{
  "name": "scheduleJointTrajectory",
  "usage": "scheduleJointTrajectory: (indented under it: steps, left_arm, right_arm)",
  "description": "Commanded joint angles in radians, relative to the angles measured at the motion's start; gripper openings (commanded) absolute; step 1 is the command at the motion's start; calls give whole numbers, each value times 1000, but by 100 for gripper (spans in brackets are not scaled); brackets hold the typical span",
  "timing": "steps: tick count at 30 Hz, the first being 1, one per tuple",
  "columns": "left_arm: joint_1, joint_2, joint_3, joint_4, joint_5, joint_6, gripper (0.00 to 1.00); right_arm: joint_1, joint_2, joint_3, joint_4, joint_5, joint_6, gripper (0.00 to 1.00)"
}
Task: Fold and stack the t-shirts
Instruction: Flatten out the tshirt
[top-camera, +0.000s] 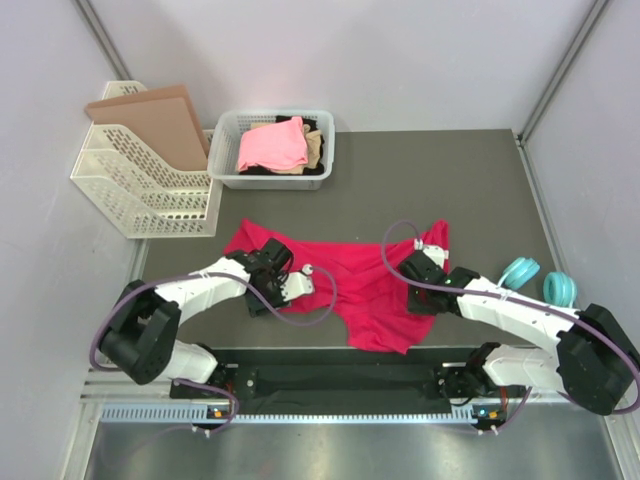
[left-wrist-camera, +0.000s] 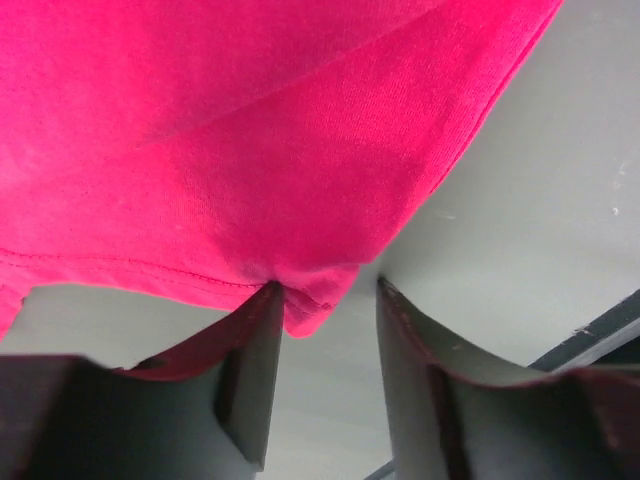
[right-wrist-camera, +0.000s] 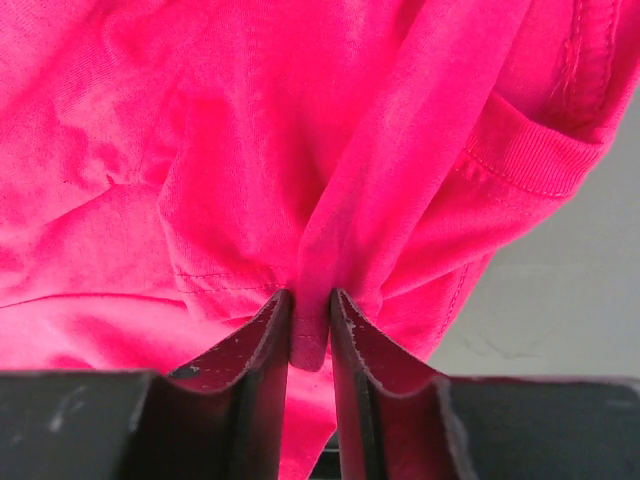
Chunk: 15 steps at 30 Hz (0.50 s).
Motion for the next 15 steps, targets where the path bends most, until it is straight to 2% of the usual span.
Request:
scheduleJointTrajectory:
  steps: [1, 4, 5, 7, 8, 10, 12, 15]
  left_arm:
    - [2, 28, -6, 81, -24, -1, 40]
    - [6, 45, 5, 98, -28, -6, 35]
    - [8, 50, 9, 98, -30, -6, 29]
    - [12, 50, 17, 96, -33, -3, 23]
    - [12, 48, 22, 90, -34, -1, 17]
    - [17, 45, 35, 79, -36, 0, 12]
    - [17, 44, 58, 52, -39, 0, 3]
    - [18, 24, 91, 16, -44, 0, 0]
  right_arm:
    - [16, -20, 6, 10, 21, 7, 21]
    - [16, -20, 6, 13, 24, 5, 19]
    - [16, -18, 6, 13, 24, 5, 17]
    - [16, -20, 1, 15, 25, 5, 15]
    - [18, -21, -2, 18, 27, 5, 12]
    - [16, -20, -10, 22, 32, 3, 8]
    - [16, -18, -16, 24, 35, 3, 1]
    - [16, -29, -14, 18, 38, 3, 0]
